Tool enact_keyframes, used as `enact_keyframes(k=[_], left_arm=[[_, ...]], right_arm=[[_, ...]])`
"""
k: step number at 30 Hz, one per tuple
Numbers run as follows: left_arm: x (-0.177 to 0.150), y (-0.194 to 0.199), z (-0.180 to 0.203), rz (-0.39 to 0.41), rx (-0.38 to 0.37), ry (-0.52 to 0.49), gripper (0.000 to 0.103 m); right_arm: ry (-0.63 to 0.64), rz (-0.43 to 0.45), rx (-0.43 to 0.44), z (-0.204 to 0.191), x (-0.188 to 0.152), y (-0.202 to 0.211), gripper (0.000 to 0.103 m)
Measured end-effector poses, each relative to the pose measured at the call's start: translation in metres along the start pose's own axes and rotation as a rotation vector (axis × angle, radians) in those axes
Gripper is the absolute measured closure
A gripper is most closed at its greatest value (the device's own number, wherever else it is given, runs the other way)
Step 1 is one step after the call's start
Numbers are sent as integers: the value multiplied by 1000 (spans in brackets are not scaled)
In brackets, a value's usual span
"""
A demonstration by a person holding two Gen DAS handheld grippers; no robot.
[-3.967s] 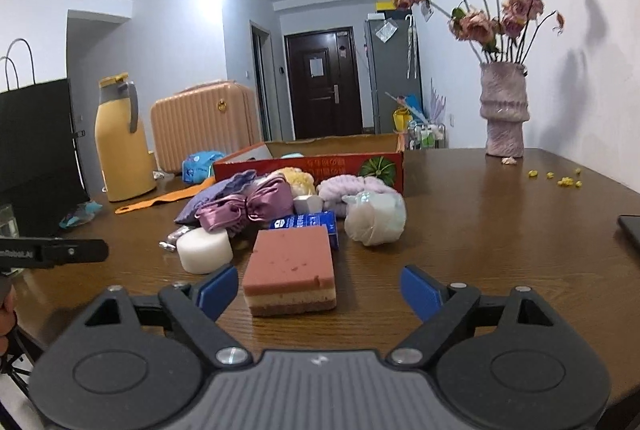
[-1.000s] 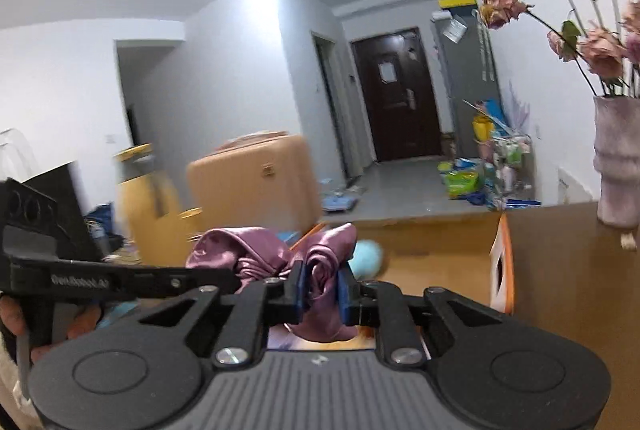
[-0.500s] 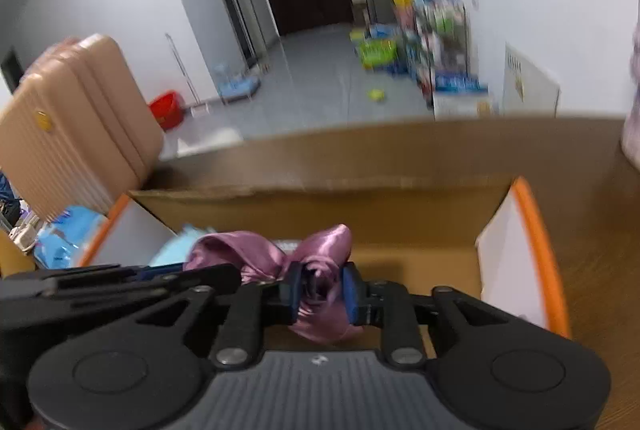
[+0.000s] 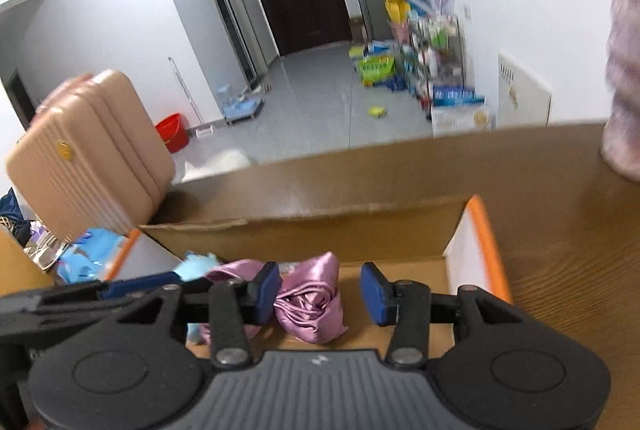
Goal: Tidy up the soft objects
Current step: 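Carry the pink bow into the box and lower it beside the plush, then open both grippers and withdraw from the box, then move both grippers to the pink-and-beige sponge block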
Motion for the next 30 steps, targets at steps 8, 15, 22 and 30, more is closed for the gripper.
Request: enact_keyframes(k=[8, 15, 22, 30], left_arm=[[8, 114, 40, 94, 85, -118, 44], [-32, 222, 76, 166, 129, -194, 27], [-129, 292, 87, 232, 91, -166, 22], [-258, 338, 95, 337, 174, -175, 13]], right_arm=[[83, 136, -33, 22, 14, 126, 48], [140, 199, -27, 50, -31, 228, 46], [106, 277, 27, 68, -110, 301, 42], [158, 395, 19, 59, -242, 363, 34]])
Point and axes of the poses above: each gripper's, at about its wrist camera, not at the fingertips, and y roughly against the way its jaws point, z to its right, x to its top, the point moved 10 cm from there along -y, roughly the way its jaws point, and after that the axes turned 13 degrees about -x, right-handed, at the moved point
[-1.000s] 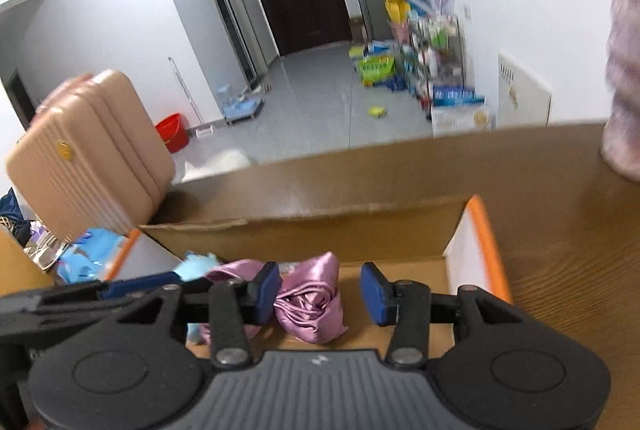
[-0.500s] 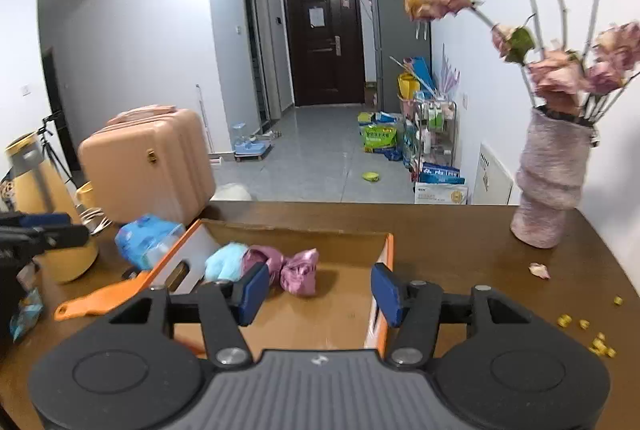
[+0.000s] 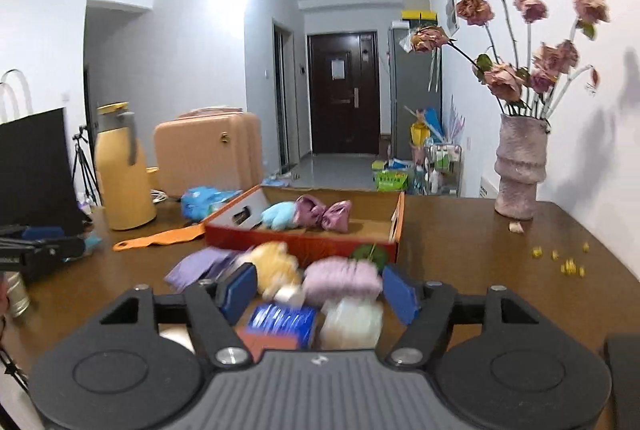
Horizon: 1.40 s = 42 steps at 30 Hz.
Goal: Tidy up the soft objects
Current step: 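Move both grippers to the pink-and-beige sponge block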
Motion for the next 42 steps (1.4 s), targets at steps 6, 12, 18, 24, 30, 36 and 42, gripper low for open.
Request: enact_keyframes(k=[6, 12, 18, 24, 30, 36, 42], left_arm=[[-72, 38, 18, -3, -16, 59, 8], [-67, 40, 35, 3, -60, 9, 6], [-78, 17, 47, -44, -85, -6, 6], [-94, -18, 53, -110, -111, -9, 6], [-96, -52, 49, -157, -57, -41, 25], [-103, -55, 39, -181, -73, 20, 41], [-104, -44, 54, -175, -133, 11, 42]], right_arm=[[20, 58, -95, -26, -82, 50, 29], [21, -11, -73, -46, -116, 51, 28], [-23, -20, -83, -39, -120, 42, 29], [-66, -38, -36, -40, -121, 18, 29], [-50, -50, -13, -55, -102, -24, 38], [-218, -155, 5, -41, -107, -62, 67], [-196, -171, 20, -52, -115, -34, 68]])
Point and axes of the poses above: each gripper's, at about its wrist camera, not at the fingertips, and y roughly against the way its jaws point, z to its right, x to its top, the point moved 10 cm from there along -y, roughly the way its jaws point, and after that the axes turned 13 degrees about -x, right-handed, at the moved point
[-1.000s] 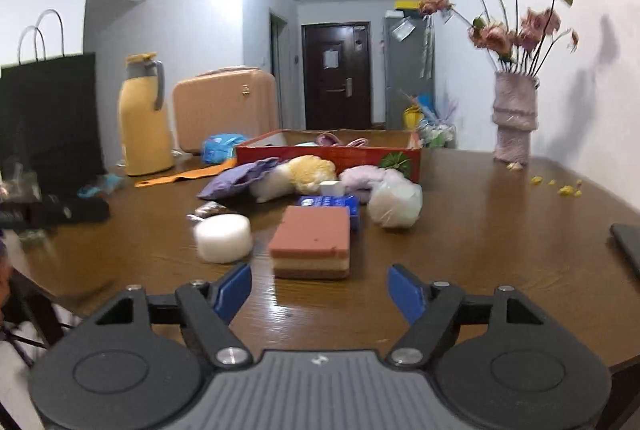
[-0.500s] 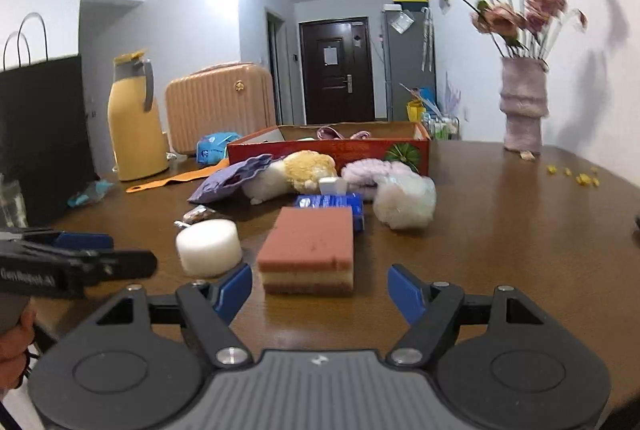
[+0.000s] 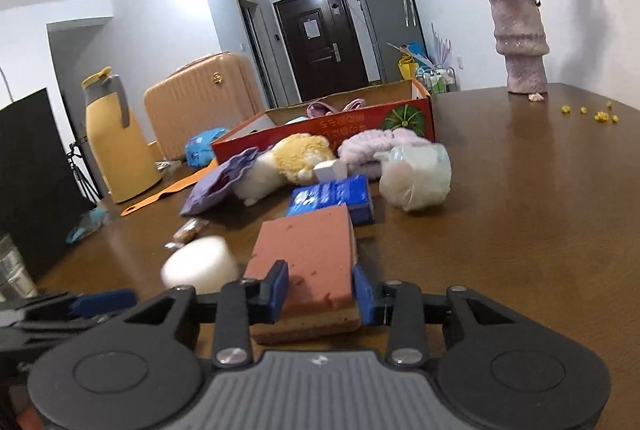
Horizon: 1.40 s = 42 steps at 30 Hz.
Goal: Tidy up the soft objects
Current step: 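Move both grippers to the pink-and-beige sponge block, then close both grippers on the pink-and-beige sponge block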
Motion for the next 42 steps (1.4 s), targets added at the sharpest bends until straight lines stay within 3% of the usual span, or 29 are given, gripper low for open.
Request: enact_keyframes(k=[4, 7, 9, 11, 13, 15, 17, 19, 22, 27, 30, 36, 39, 42], left_arm=[[-2, 22, 27, 46, -214, 11, 39], [-10, 29, 47, 39, -250, -52, 39], [-15, 31, 50, 30, -224, -88, 39], [-20, 36, 36, 17, -178, -103, 39], [-27, 44, 3, -3, -62, -70, 39], [-31, 54, -35, -21, 82, -13, 39], [-30, 65, -54, -5, 138, 57, 39], [-25, 68, -51, 25, 88, 112, 39], [-18, 54, -27, 27, -27, 135, 39], [-13, 27, 31, -5, -249, 137, 40], [-12, 19, 29, -5, -244, 171, 45], [-11, 29, 1, 24, -231, 270, 46], [-10, 32, 1, 17, -236, 266, 46], [-14, 32, 5, 10, -249, 259, 46]], right_arm=[[-74, 0, 0, 0, -17, 28, 66], [-106, 7, 14, 1, -22, 41, 66], [-128, -17, 99, -6, -23, 47, 66], [-148, -59, 250, -22, -24, 56, 66], [-90, -37, 326, -39, -23, 69, 66], [-5, 36, 299, -46, -19, 78, 67], [22, 90, 214, -39, -11, 74, 65], [11, 83, 141, -25, -5, 59, 59], [7, 64, 69, -6, 1, 30, 59], [-36, -31, 151, 4, 0, -6, 60], [-26, -81, 194, -4, -10, 3, 70], [-9, -58, 249, -22, -24, 55, 70], [-18, -38, 212, -18, -19, 56, 70], [-35, -74, 217, -17, -22, 45, 70]])
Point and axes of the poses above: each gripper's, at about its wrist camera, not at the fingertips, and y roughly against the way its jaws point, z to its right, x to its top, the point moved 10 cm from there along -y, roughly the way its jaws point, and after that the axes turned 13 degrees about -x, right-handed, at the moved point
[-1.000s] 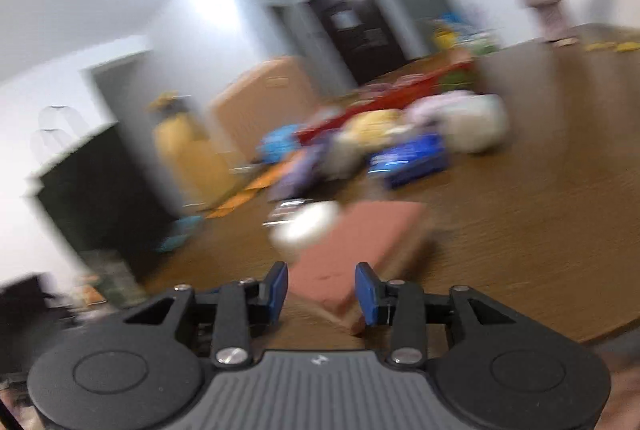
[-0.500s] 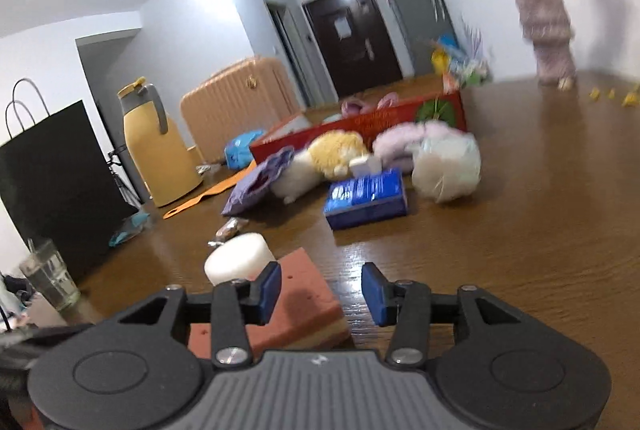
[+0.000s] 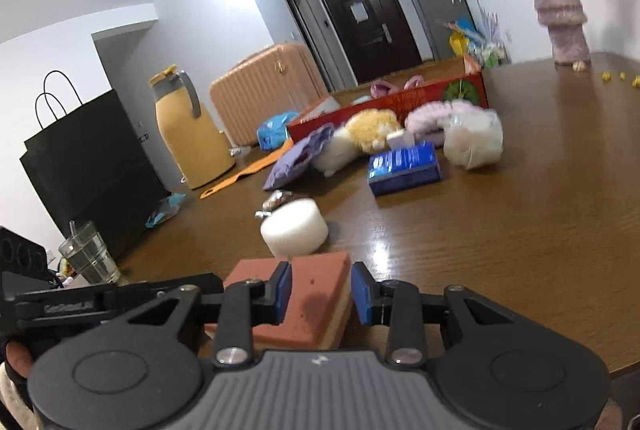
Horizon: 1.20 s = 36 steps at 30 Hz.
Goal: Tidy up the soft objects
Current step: 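Close both grippers on the pink-and-beige sponge block, then carry the sponge block into the box and lower it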
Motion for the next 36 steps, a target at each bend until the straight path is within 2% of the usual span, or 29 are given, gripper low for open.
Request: enact_keyframes(k=[1, 2, 3, 6, 8, 10, 12, 15, 17, 19, 21, 25, 28, 30, 32, 36], left_arm=[[-1, -3, -2, -5, 4, 4, 47], [-4, -6, -4, -13, 7, 9, 62], [-6, -11, -6, -27, 0, 15, 63], [9, -15, -1, -1, -13, 1, 65], [39, -16, 6, 46, -58, -21, 65], [86, -23, 8, 89, -94, -56, 65], [139, -41, -1, 102, -90, -78, 65], [207, -79, -32, 93, -42, -51, 68], [245, -105, -57, 93, 17, -33, 68], [272, -127, -80, 87, 78, -64, 68], [291, -148, -110, 70, 126, -27, 68], [292, -187, -164, -1, 217, 15, 68], [274, -197, -186, -48, 250, 1, 67], [266, -200, -195, -81, 263, -8, 65], [264, -198, -200, -64, 292, -12, 59], [266, -191, -195, -44, 322, -44, 57]], right_arm=[[-13, -13, 7, 1, -3, -4, 70], [-26, -31, 17, 2, -7, -9, 70], [-43, -38, 32, 2, -8, -13, 73], [-41, -23, 46, 1, 3, -12, 74], [-36, 38, 60, -1, 30, -7, 74], [-21, 104, 74, -5, 71, -11, 74], [15, 140, 72, -10, 112, -29, 74], [33, 174, 55, -16, 178, -73, 74], [36, 177, 40, -20, 215, -112, 74], [34, 162, 11, -22, 240, -155, 74], [9, 112, 5, -20, 255, -200, 74], [-17, -16, -28, -11, 259, -281, 74], [-14, -93, -53, -9, 243, -315, 74], [-6, -119, -57, -10, 233, -326, 72], [13, -137, -49, -14, 226, -333, 72], [26, -160, -25, -21, 214, -338, 69]])
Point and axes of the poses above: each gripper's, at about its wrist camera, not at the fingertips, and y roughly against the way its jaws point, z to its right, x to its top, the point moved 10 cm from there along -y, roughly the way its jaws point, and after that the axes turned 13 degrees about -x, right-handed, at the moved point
